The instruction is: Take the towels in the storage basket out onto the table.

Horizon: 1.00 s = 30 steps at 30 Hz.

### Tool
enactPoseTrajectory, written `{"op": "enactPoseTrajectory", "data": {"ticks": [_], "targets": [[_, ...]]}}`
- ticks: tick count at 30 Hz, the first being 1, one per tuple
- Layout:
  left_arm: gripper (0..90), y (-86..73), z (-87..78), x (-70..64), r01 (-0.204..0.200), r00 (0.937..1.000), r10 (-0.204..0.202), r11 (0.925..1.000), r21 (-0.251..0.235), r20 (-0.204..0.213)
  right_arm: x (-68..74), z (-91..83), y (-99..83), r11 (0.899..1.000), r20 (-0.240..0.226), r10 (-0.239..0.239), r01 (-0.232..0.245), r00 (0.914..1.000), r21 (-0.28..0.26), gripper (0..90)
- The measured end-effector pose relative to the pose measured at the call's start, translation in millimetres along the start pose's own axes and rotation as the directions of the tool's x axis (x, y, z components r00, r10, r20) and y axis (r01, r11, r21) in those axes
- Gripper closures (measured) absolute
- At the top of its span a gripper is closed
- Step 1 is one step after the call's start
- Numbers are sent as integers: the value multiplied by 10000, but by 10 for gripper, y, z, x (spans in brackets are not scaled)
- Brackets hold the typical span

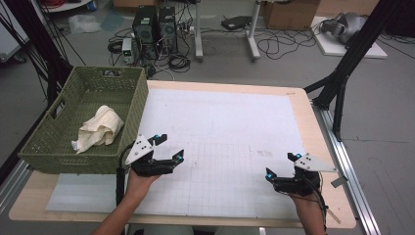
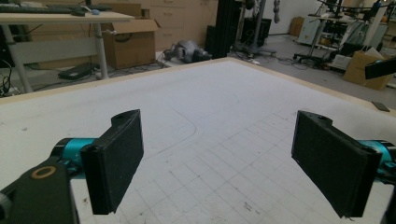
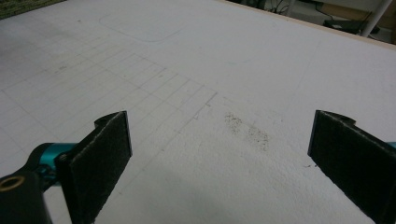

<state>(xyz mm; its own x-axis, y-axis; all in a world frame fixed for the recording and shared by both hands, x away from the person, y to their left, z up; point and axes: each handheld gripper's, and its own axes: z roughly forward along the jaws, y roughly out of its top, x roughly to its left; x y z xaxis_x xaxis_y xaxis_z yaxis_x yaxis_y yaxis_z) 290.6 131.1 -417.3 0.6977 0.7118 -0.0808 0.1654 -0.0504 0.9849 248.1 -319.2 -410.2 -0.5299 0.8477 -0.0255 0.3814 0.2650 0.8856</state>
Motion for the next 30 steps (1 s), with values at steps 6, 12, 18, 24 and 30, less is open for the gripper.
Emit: {"op": "enactPoseTrajectory", "data": {"ticks": [6, 12, 18, 24, 30], "targets": [[170, 0, 6, -14, -38, 10000, 38, 10000, 41, 54, -25, -3, -7, 10000, -13, 23, -24, 10000, -97, 52], [167, -2, 9, -19, -21, 10000, 20, 9999, 98, 84, -34, -6, -15, 9998, -90, 53, -55, 9999, -173, 52], [167, 20, -8, -4, 106, 9999, -106, 9999, -4, 113, -14, -17, -4, 9999, -151, -3, 1, 9999, -129, 52], [168, 75, 12, -43, -58, 9996, 60, 10000, -63, 262, -30, -22, -39, 10000, -167, -21, 22, 9999, 56, 52], [169, 86, 16, -66, -41, 9993, 41, 10000, 0, 368, -25, -49, -37, 10000, -177, -35, 35, 9998, -19, 52]]}}
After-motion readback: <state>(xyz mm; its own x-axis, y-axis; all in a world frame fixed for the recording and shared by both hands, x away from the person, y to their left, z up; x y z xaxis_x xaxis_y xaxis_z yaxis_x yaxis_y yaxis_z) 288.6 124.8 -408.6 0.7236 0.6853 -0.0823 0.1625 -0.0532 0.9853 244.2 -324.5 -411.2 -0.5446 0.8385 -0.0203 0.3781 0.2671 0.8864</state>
